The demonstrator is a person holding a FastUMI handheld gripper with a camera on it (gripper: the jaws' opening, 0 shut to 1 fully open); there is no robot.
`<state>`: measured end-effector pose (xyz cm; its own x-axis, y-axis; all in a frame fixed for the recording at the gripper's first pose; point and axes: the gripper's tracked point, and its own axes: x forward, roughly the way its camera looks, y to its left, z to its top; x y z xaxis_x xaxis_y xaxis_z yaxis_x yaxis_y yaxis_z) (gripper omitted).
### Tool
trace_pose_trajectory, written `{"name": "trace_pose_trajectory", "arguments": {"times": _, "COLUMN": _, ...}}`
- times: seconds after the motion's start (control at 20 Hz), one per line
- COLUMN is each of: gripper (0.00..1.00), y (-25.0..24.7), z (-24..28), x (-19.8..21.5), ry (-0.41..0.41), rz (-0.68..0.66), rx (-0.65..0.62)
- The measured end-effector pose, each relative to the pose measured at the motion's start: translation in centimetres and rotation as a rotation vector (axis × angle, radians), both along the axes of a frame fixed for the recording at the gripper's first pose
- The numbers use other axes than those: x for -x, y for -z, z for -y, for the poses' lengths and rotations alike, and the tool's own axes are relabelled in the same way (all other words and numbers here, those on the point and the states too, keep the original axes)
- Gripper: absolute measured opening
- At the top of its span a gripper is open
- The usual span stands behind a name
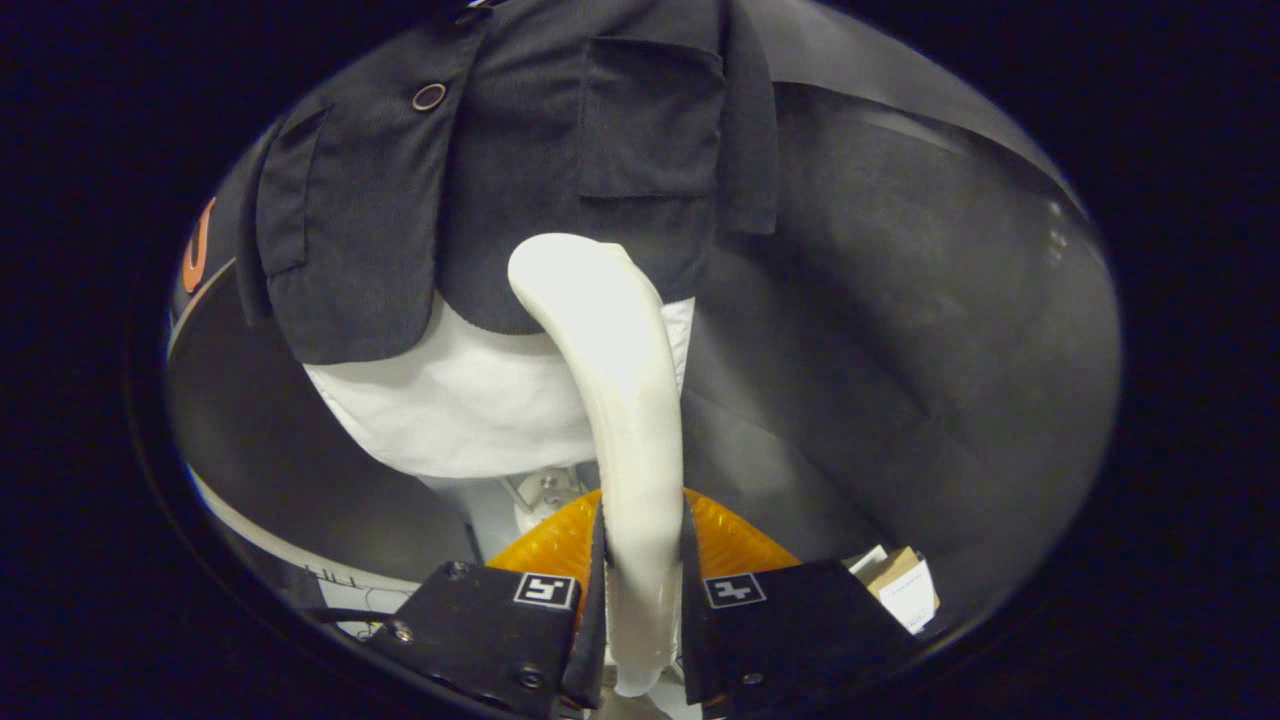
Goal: Iron the clothes twice with a garment steamer, once on the left side and once on the right side.
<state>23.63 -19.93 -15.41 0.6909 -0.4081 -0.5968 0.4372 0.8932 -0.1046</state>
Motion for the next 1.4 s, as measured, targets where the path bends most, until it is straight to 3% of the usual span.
{"name": "trace_pose_trajectory", "arguments": {"times": 0.45, "gripper": 0.34, "y": -6.6, "z": -4.0, "x": 6.7, "ry": 0.018, "rz": 0.157, "rx": -0.007}}
{"name": "trace_pose_trajectory", "arguments": {"times": 1.1, "gripper": 0.33, "y": -16.2, "z": -18.2, "x": 18.1, "ry": 0.021, "rz": 0.385, "rx": 0.054}}
{"name": "trace_pose_trajectory", "arguments": {"times": 1.4, "gripper": 0.33, "y": -21.1, "z": -22.2, "x": 20.1, "ry": -0.034, "rz": 0.467, "rx": 0.089}}
